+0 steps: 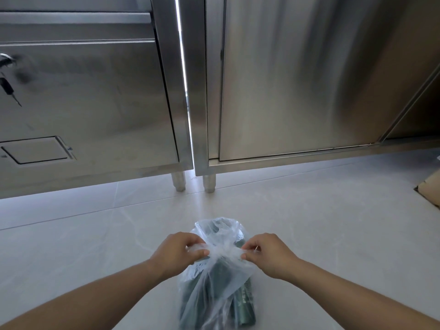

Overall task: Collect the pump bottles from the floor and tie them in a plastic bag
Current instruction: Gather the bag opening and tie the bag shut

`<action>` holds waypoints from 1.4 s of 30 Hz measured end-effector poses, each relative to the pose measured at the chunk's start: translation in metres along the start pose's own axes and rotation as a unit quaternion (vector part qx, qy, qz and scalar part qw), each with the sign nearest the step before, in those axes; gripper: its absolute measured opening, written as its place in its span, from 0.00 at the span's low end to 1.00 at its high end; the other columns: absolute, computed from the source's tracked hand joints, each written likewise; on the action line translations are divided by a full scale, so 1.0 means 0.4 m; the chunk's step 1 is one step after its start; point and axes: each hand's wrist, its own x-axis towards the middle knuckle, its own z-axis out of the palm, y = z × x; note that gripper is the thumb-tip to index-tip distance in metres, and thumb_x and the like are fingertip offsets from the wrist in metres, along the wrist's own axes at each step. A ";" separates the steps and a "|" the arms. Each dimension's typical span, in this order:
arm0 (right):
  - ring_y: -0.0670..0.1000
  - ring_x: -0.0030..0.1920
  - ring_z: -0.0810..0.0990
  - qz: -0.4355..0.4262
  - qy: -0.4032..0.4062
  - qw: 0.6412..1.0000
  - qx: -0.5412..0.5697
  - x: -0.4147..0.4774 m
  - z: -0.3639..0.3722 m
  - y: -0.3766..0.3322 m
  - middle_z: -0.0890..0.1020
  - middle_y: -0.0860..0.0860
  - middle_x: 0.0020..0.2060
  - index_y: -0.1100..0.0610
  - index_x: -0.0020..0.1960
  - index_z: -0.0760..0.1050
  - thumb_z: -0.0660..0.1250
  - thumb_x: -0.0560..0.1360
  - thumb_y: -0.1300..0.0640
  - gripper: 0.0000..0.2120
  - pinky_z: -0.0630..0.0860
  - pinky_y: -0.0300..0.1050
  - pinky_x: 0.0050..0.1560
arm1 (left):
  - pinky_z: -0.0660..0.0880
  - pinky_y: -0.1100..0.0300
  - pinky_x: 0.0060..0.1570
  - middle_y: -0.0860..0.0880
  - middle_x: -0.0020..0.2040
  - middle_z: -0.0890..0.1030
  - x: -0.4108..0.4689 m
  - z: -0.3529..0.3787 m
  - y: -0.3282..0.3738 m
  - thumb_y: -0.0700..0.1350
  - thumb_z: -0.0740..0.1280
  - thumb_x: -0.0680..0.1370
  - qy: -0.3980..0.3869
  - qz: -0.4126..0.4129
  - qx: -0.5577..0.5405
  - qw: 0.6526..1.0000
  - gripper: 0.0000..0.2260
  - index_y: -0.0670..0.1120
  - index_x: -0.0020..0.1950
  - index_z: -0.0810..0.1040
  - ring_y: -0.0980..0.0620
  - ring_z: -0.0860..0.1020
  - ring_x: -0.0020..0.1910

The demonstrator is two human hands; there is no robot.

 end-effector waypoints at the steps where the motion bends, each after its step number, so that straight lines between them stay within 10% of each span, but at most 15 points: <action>1: 0.38 0.33 0.76 0.001 0.014 1.000 0.000 0.001 -0.002 -0.001 0.81 0.42 0.35 0.52 0.41 0.83 0.69 0.71 0.53 0.05 0.69 0.27 0.32 | 0.72 0.71 0.36 0.61 0.39 0.84 0.000 0.000 0.004 0.52 0.71 0.72 0.014 0.000 -0.004 1.000 0.03 0.56 0.40 0.83 0.65 0.79 0.32; 8: 0.55 0.38 0.79 -0.045 0.055 0.997 -0.033 -0.001 -0.033 -0.027 0.83 0.57 0.38 0.61 0.41 0.80 0.67 0.73 0.53 0.11 0.74 0.42 0.39 | 0.74 0.71 0.31 0.59 0.33 0.84 0.001 -0.022 0.035 0.49 0.74 0.71 0.073 0.016 -0.051 0.996 0.04 0.51 0.37 0.85 0.60 0.82 0.31; 22: 0.43 0.24 0.77 0.042 0.059 0.995 0.074 -0.036 -0.135 0.006 0.79 0.45 0.21 0.54 0.34 0.79 0.69 0.73 0.57 0.09 0.76 0.37 0.31 | 0.75 0.71 0.31 0.51 0.27 0.82 -0.038 -0.150 -0.045 0.46 0.76 0.70 0.100 -0.024 -0.108 0.989 0.09 0.50 0.29 0.83 0.59 0.80 0.29; 42: 0.45 0.27 0.81 0.019 0.021 0.986 0.165 0.023 0.042 -0.121 0.83 0.45 0.32 0.54 0.35 0.82 0.72 0.70 0.58 0.06 0.78 0.36 0.32 | 0.80 0.64 0.39 0.55 0.35 0.85 -0.039 -0.066 -0.023 0.49 0.70 0.74 0.021 -0.049 -0.096 0.994 0.07 0.47 0.40 0.85 0.57 0.83 0.34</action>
